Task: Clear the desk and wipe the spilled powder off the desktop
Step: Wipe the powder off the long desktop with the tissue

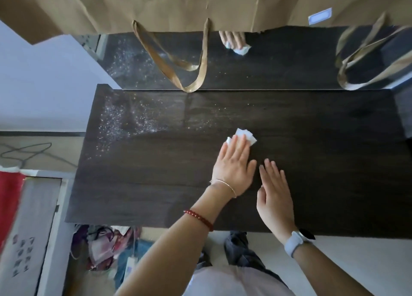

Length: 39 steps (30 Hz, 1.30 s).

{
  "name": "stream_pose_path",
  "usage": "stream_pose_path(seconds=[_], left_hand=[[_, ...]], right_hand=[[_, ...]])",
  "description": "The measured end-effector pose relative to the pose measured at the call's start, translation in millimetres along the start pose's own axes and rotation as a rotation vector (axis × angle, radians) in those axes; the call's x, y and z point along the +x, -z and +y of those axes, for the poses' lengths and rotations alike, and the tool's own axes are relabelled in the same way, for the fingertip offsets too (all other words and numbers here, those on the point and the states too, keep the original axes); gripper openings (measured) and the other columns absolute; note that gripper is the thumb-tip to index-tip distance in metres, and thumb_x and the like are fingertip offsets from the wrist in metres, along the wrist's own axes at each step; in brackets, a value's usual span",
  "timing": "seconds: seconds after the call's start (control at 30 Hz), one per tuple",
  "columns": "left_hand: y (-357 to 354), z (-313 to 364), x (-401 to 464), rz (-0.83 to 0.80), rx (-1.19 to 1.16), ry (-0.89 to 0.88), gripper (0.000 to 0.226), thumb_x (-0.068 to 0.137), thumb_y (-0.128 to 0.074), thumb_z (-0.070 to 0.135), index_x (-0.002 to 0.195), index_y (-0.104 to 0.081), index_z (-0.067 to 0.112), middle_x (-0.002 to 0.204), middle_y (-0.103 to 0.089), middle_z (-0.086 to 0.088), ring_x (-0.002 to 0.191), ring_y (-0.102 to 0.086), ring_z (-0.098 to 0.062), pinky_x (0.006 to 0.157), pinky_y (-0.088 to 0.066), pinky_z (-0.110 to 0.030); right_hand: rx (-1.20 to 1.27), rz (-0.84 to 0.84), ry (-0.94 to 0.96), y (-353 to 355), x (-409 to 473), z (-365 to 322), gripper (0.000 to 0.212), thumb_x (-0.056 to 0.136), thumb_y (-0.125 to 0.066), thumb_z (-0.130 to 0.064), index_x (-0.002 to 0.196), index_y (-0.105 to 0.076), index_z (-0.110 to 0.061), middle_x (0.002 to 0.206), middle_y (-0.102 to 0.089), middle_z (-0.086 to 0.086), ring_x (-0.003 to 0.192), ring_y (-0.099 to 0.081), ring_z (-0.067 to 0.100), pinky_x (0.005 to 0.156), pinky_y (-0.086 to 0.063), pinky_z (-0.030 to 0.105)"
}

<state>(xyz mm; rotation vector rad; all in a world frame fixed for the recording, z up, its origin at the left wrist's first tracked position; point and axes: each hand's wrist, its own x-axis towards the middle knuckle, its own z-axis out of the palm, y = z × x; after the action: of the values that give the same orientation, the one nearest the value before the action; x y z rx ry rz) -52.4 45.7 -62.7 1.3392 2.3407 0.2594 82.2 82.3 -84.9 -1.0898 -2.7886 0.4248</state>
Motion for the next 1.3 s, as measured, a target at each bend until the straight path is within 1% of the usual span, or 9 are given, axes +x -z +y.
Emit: stream_pose_path(seconds=[0.13,0.4,0.47,0.57,0.73,0.83,1.03,1.17,1.3], left_hand=[[5.1,-16.7,3.0,0.009,0.091,-0.111,0.065,0.089,-0.009,0.042,0.145,-0.018,0.011,0.155,-0.014,-0.006,0.143,-0.005,-0.022,0.116,-0.004,-0.039],[46.2,-105.2,23.9,0.166,0.009,0.538,0.058,0.097,-0.028,0.031,0.146,-0.006,0.008,0.156,0.002,-0.009,0.142,0.005,-0.027,0.115,0.002,-0.040],[31.7,-71.2,36.4,0.178,0.016,0.449,0.061,0.093,-0.021,0.037,0.145,-0.011,0.005,0.155,-0.004,-0.013,0.142,-0.001,-0.030,0.114,-0.002,-0.041],[5.1,-2.9,44.8,0.121,0.069,0.042,0.068,0.084,-0.018,0.040,0.139,-0.029,0.002,0.149,-0.025,-0.021,0.138,-0.019,-0.037,0.113,-0.014,-0.046],[-3.9,38.1,43.8,-0.050,0.126,-0.228,0.058,0.097,-0.022,0.036,0.146,-0.008,0.010,0.156,-0.002,-0.004,0.143,0.006,-0.020,0.116,0.004,-0.036],[10.3,-8.0,54.0,0.088,0.175,-0.009,0.068,0.086,-0.009,0.046,0.146,-0.014,0.014,0.155,-0.011,-0.009,0.143,-0.007,-0.027,0.114,-0.006,-0.040],[40.2,-56.1,68.5,0.166,0.016,0.535,0.061,0.097,-0.029,0.033,0.146,-0.003,0.007,0.156,0.005,-0.011,0.142,0.009,-0.026,0.116,0.005,-0.040],[13.6,29.7,104.4,0.094,0.077,0.120,0.060,0.097,-0.030,0.032,0.145,-0.005,0.006,0.155,0.003,-0.011,0.142,0.007,-0.026,0.114,0.005,-0.038],[-7.0,93.8,116.8,-0.027,0.041,-0.264,0.050,0.098,-0.032,0.024,0.144,-0.019,0.009,0.155,-0.009,-0.005,0.143,-0.002,-0.021,0.114,0.002,-0.033]], right_hand=[[0.032,-0.022,0.070,5.6,6.2,21.4,0.051,0.082,-0.026,-0.011,0.131,-0.040,-0.004,0.139,-0.043,0.017,0.134,-0.025,0.021,0.115,-0.009,0.033],[0.107,-0.036,0.115,6.8,16.0,34.3,0.051,0.083,-0.026,-0.009,0.132,-0.041,-0.003,0.141,-0.041,0.015,0.135,-0.024,0.020,0.115,-0.010,0.033],[0.126,-0.023,0.104,8.2,16.5,37.9,0.051,0.083,-0.027,-0.009,0.131,-0.041,-0.002,0.140,-0.043,0.016,0.135,-0.025,0.020,0.115,-0.011,0.032],[0.109,0.014,0.032,14.0,18.7,48.8,0.050,0.082,-0.028,-0.010,0.128,-0.045,0.000,0.138,-0.046,0.018,0.134,-0.029,0.025,0.115,-0.016,0.034],[0.020,0.027,-0.077,27.2,25.4,77.4,0.058,0.074,-0.061,0.006,0.130,-0.045,0.002,0.141,-0.040,0.021,0.134,-0.028,0.028,0.109,-0.022,0.046],[-0.020,0.013,-0.057,28.4,26.3,82.1,0.055,0.079,-0.057,-0.001,0.132,-0.042,0.001,0.142,-0.038,0.021,0.134,-0.028,0.029,0.110,-0.021,0.046],[0.022,0.036,-0.051,23.1,25.1,83.8,0.050,0.087,-0.028,-0.018,0.132,-0.042,0.000,0.141,-0.039,0.020,0.134,-0.030,0.029,0.113,-0.017,0.039],[0.188,0.114,-0.063,22.9,24.2,86.8,0.046,0.086,-0.032,-0.012,0.128,-0.047,-0.001,0.137,-0.046,0.017,0.131,-0.036,0.027,0.114,-0.016,0.034],[0.489,0.287,-0.157,30.4,22.0,92.6,0.042,0.087,-0.036,-0.004,0.127,-0.048,-0.003,0.132,-0.051,0.013,0.126,-0.042,0.019,0.108,-0.035,0.035]])
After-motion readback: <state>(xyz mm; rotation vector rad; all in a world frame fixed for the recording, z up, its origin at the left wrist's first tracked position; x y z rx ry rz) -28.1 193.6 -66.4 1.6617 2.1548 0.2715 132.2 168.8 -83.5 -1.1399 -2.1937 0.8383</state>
